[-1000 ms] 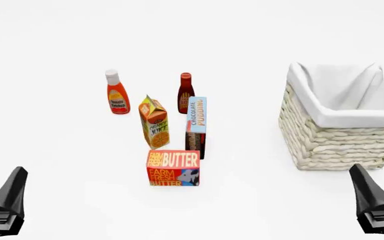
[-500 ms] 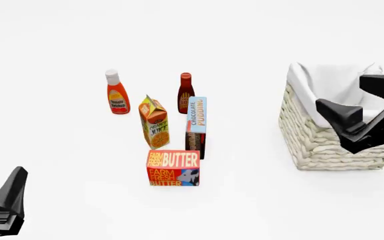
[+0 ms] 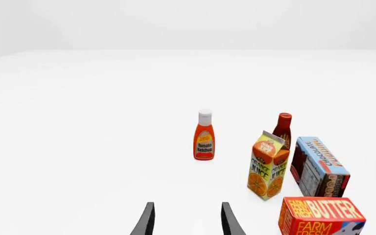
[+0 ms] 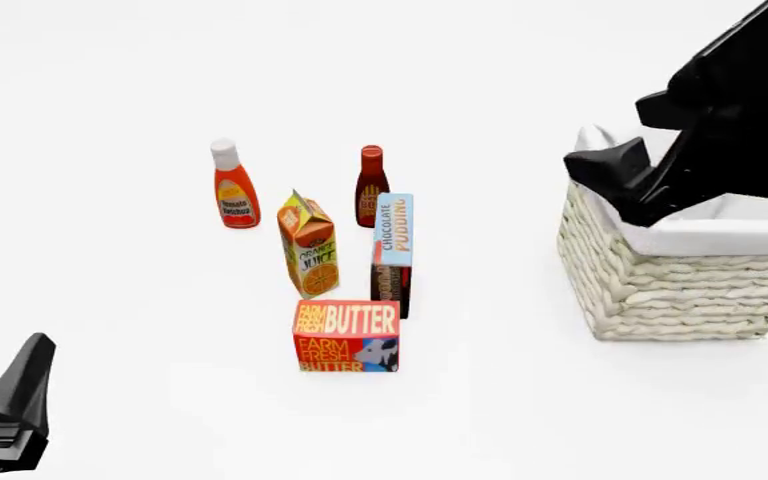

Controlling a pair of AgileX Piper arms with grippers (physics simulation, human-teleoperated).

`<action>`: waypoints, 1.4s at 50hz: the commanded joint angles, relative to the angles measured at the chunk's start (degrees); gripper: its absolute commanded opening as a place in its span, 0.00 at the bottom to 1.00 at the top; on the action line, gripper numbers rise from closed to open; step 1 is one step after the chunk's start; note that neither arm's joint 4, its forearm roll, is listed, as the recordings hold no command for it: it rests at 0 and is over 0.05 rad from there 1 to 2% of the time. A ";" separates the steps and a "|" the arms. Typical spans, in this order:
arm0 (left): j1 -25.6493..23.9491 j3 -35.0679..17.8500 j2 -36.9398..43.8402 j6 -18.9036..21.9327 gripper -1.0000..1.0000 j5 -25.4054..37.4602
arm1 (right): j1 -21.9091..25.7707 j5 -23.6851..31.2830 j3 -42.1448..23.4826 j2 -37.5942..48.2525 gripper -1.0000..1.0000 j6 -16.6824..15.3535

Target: Pick the butter and place it in the basket.

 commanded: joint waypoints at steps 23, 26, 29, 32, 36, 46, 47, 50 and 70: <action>0.00 0.00 0.00 0.00 1.00 0.00 | 7.48 11.53 -15.55 16.34 1.00 -3.76; 0.00 0.00 0.00 0.00 1.00 0.00 | 7.07 11.67 -15.17 16.88 1.00 -5.48; 0.00 0.00 0.00 0.00 1.00 0.00 | 6.94 11.43 -15.00 17.52 1.00 -6.10; 0.00 0.00 0.00 0.00 1.00 0.00 | 8.53 12.64 -16.44 18.91 1.00 -5.73; 0.00 0.00 0.00 0.00 1.00 0.00 | 11.37 14.29 -18.65 20.32 1.00 -3.49; 0.00 0.00 0.00 0.00 1.00 0.00 | 13.07 16.61 -22.71 24.28 1.00 -5.68; 0.00 0.00 0.00 0.00 1.00 0.00 | 13.18 16.90 -23.22 24.66 1.00 -5.72; 0.00 0.00 0.00 0.00 1.00 0.00 | 13.39 17.44 -24.21 25.44 1.00 -6.11; 0.00 0.00 0.00 0.00 1.00 0.00 | 16.29 20.82 -30.44 31.82 1.00 -6.70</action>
